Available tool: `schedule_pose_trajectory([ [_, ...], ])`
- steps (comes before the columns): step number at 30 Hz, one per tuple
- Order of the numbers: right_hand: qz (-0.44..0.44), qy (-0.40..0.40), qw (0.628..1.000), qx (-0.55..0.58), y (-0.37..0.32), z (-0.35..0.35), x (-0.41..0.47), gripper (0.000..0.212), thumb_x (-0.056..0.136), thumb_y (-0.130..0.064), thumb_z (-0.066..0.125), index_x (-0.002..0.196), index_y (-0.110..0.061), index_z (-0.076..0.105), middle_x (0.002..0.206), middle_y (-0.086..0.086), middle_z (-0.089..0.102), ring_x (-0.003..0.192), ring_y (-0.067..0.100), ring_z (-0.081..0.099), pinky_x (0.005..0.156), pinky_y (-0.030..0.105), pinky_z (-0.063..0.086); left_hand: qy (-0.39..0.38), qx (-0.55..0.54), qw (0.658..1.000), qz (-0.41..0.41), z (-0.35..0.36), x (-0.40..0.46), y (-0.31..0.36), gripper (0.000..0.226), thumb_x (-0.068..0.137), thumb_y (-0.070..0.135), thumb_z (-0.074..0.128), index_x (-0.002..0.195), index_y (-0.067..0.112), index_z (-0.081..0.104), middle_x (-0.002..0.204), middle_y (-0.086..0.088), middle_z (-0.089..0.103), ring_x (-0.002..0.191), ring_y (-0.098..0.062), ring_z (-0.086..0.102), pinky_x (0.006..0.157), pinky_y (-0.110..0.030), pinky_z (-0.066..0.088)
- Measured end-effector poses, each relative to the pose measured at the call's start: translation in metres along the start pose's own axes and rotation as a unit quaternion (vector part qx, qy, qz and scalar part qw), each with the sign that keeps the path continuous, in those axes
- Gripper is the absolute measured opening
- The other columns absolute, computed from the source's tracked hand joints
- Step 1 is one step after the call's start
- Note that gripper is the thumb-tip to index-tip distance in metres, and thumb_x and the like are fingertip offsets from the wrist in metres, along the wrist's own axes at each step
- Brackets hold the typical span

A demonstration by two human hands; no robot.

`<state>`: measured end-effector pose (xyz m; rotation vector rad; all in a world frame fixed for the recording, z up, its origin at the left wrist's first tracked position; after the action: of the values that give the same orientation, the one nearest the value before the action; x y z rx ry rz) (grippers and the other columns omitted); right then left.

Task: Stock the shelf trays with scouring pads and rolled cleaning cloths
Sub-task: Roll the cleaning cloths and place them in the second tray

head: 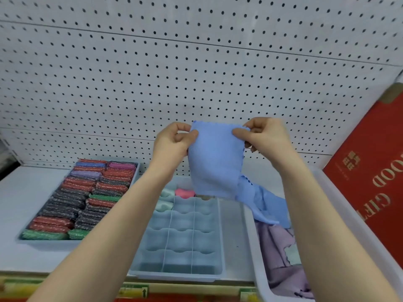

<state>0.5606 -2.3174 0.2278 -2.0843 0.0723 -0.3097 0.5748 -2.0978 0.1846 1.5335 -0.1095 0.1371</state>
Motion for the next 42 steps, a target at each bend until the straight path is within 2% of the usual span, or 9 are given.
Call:
schedule_pose_trajectory([
  [2, 0.002, 0.039, 0.998, -0.049, 0.000, 0.010, 0.006, 0.013, 0.075, -0.023, 0.073, 0.069, -0.014, 0.066, 0.055, 0.005, 0.062, 0.057, 0.018, 0.064, 0.059, 0.030, 0.050, 0.021, 0.029, 0.999, -0.006, 0.007, 0.000, -0.005, 0.012, 0.084, 0.028, 0.064, 0.092, 0.020, 0.060, 0.078, -0.005, 0.073, 0.074, -0.030, 0.065, 0.081, -0.052, 0.056],
  [7, -0.011, 0.008, 0.997, 0.079, -0.016, 0.036, -0.002, 0.016, 0.085, -0.020, 0.068, 0.073, -0.011, 0.070, 0.063, 0.002, 0.071, 0.057, 0.009, 0.066, 0.056, 0.024, 0.049, 0.038, 0.093, 0.993, 0.063, 0.029, -0.013, 0.007, 0.007, 0.096, 0.028, 0.057, 0.094, 0.023, 0.053, 0.059, 0.013, 0.066, 0.050, -0.009, 0.050, 0.050, -0.020, 0.039],
  [13, -0.038, -0.006, 0.990, 0.139, -0.027, 0.042, -0.012, 0.018, 0.090, -0.020, 0.064, 0.081, -0.012, 0.077, 0.073, 0.003, 0.075, 0.066, 0.008, 0.068, 0.055, 0.017, 0.048, 0.001, 0.097, 0.991, 0.092, 0.035, -0.022, 0.017, 0.014, 0.091, 0.029, 0.065, 0.100, 0.027, 0.054, 0.079, 0.017, 0.074, 0.079, 0.000, 0.069, 0.069, -0.014, 0.049],
  [19, -0.074, 0.021, 0.981, 0.178, -0.015, 0.023, -0.013, 0.017, 0.094, -0.021, 0.060, 0.091, -0.015, 0.075, 0.079, 0.002, 0.074, 0.073, 0.012, 0.067, 0.067, 0.025, 0.051, 0.015, 0.048, 0.996, 0.071, 0.016, -0.008, 0.016, 0.024, 0.090, 0.011, 0.063, 0.104, 0.028, 0.053, 0.081, 0.004, 0.075, 0.069, -0.012, 0.065, 0.068, -0.029, 0.051],
  [24, -0.025, -0.194, 0.967, 0.166, 0.026, 0.053, -0.027, 0.026, 0.097, -0.025, 0.057, 0.119, -0.016, 0.067, 0.112, 0.001, 0.072, 0.106, 0.015, 0.067, 0.090, 0.032, 0.053, -0.036, -0.096, 0.994, 0.021, 0.007, 0.004, 0.024, 0.029, 0.093, 0.003, 0.060, 0.118, 0.015, 0.050, 0.086, 0.000, 0.075, 0.079, -0.019, 0.070, 0.072, -0.035, 0.056],
  [32, 0.032, -0.124, 0.954, 0.271, 0.037, 0.067, -0.029, 0.010, 0.091, -0.008, 0.065, 0.097, -0.003, 0.072, 0.086, 0.011, 0.074, 0.074, 0.021, 0.068, 0.068, 0.028, 0.055, -0.112, -0.086, 0.984, -0.107, 0.010, -0.006, -0.013, 0.024, 0.099, 0.023, 0.054, 0.110, 0.004, 0.064, 0.096, -0.008, 0.074, 0.084, -0.020, 0.072, 0.076, -0.030, 0.056],
  [36, 0.094, -0.093, 0.961, 0.241, 0.061, 0.068, -0.029, 0.012, 0.091, -0.006, 0.064, 0.101, -0.003, 0.070, 0.084, 0.008, 0.075, 0.070, 0.018, 0.070, 0.067, 0.029, 0.055, -0.138, -0.031, 0.972, -0.185, 0.016, -0.028, -0.060, 0.023, 0.090, 0.004, 0.066, 0.111, -0.002, 0.064, 0.087, -0.010, 0.073, 0.071, -0.018, 0.071, 0.065, -0.027, 0.059],
  [39, 0.114, -0.129, 0.959, 0.223, 0.066, 0.074, -0.031, 0.024, 0.090, -0.001, 0.063, 0.113, -0.007, 0.068, 0.089, 0.013, 0.075, 0.074, 0.020, 0.072, 0.069, 0.029, 0.057, -0.093, -0.008, 0.981, -0.169, 0.013, -0.027, -0.067, 0.019, 0.088, -0.001, 0.066, 0.106, 0.004, 0.067, 0.093, -0.012, 0.072, 0.071, -0.017, 0.070, 0.069, -0.032, 0.061],
  [42, 0.024, -0.097, 0.966, 0.238, 0.044, 0.064, -0.027, 0.023, 0.090, 0.006, 0.059, 0.102, -0.007, 0.072, 0.083, 0.003, 0.075, 0.074, 0.014, 0.069, 0.069, 0.025, 0.055, -0.047, -0.021, 0.994, -0.092, 0.007, -0.020, -0.048, 0.016, 0.087, -0.003, 0.066, 0.095, 0.011, 0.071, 0.094, -0.008, 0.071, 0.071, -0.012, 0.070, 0.070, -0.027, 0.059],
])
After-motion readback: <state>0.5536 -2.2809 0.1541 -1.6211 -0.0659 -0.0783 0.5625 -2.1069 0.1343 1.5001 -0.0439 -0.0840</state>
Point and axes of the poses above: each hand's wrist, its own x-axis towards the middle knuckle, its own z-axis out of the palm, y = z × x, the point moved 6 cm from there along x, towards the middle knuckle
